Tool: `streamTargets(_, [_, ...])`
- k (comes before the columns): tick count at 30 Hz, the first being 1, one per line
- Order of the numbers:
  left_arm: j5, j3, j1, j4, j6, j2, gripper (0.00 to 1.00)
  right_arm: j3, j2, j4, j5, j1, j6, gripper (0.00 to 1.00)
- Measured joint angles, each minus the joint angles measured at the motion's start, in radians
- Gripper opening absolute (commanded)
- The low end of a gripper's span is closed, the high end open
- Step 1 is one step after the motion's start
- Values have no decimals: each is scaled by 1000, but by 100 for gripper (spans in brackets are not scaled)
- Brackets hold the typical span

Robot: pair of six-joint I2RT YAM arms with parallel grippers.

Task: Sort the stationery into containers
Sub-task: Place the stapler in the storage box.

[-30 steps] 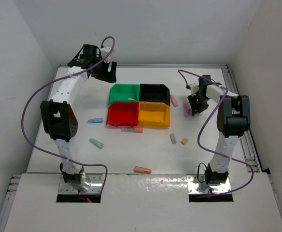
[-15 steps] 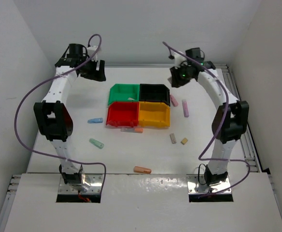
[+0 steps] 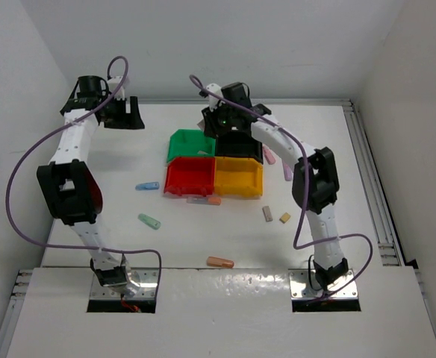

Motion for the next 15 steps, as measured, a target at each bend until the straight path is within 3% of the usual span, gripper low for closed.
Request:
streamTargets(4, [8, -43, 13, 6, 1, -27, 81, 1, 57, 23, 15, 35, 21, 16])
streamTargets(5, [11, -51, 15, 9, 2, -33, 81, 0, 65, 26, 18, 44, 22, 22])
streamTargets(6, [13, -59, 18, 11, 8, -39, 82, 0, 71, 32, 24, 51, 22, 39])
streamTargets(7, [16, -64, 21, 11, 13, -43, 82, 0, 74, 37, 29, 58, 22, 47])
streamTargets(10, [39, -81, 29, 9, 55, -53, 83, 0, 78, 51, 39, 74, 22, 64])
streamTargets(15, [80, -167, 30, -4, 206, -73, 81, 3, 79, 53, 43, 85, 20, 70])
